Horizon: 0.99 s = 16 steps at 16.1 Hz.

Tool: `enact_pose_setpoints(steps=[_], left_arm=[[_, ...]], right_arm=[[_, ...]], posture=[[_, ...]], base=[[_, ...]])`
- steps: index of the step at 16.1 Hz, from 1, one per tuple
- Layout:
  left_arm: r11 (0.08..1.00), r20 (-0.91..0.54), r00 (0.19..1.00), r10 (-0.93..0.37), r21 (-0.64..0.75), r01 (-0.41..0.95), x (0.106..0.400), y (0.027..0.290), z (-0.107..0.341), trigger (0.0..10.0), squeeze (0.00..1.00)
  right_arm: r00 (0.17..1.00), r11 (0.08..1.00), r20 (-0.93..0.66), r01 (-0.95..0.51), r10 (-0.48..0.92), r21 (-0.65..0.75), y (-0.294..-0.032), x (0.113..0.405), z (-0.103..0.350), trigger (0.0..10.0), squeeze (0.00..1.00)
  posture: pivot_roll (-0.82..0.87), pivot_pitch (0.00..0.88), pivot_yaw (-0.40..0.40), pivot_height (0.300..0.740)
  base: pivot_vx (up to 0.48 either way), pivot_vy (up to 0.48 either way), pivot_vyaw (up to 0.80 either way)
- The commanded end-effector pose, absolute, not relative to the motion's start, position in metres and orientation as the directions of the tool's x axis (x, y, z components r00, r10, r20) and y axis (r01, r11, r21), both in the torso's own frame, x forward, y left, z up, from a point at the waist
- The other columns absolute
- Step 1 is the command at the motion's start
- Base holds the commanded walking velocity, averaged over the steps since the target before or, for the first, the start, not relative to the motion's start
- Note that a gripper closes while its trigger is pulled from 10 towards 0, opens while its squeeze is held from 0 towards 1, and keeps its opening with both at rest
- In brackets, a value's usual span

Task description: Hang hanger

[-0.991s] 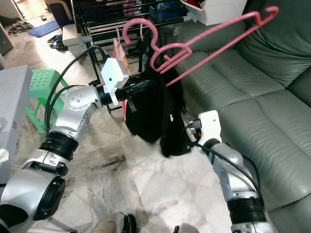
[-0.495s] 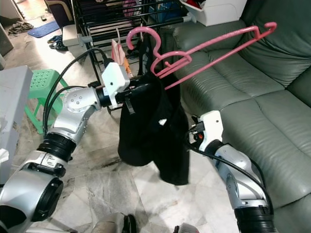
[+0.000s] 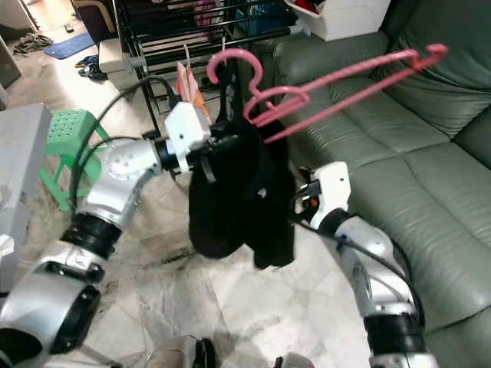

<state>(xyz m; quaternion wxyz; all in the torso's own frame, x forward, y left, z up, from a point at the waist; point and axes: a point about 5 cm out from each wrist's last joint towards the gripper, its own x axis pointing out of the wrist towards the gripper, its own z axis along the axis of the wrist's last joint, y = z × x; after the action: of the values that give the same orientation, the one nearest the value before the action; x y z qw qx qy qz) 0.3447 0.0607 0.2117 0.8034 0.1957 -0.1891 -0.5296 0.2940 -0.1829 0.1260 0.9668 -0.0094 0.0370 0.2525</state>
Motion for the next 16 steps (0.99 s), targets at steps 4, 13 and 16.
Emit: enact_pose_setpoints(steps=[4,13,16], left_arm=[[0.356,0.173,0.312,-0.934,0.52,0.777,0.337,0.053,0.237,0.0,0.0],[0.529,0.316,0.426,-0.848,0.447,0.721,0.35,0.076,0.28,0.0,0.0],[0.62,0.267,0.568,-0.779,0.464,0.633,0.368,0.112,0.271,0.0,0.0]], right_arm=[[0.904,0.907,-0.108,-0.419,0.414,-0.03,-0.182,0.31,0.123,10.0,0.0],[0.943,0.966,-0.25,-0.246,0.22,-0.079,-0.225,0.302,0.101,10.0,0.0],[0.96,0.993,-0.276,-0.075,0.047,-0.091,-0.284,0.273,0.109,0.0,0.0]], posture=[[-0.05,0.0,0.057,0.74],[-0.05,0.007,0.048,0.74],[-0.07,0.011,0.054,0.74]], base=[[0.0,0.0,0.0],[0.0,0.0,0.0],[0.0,0.0,0.0]])
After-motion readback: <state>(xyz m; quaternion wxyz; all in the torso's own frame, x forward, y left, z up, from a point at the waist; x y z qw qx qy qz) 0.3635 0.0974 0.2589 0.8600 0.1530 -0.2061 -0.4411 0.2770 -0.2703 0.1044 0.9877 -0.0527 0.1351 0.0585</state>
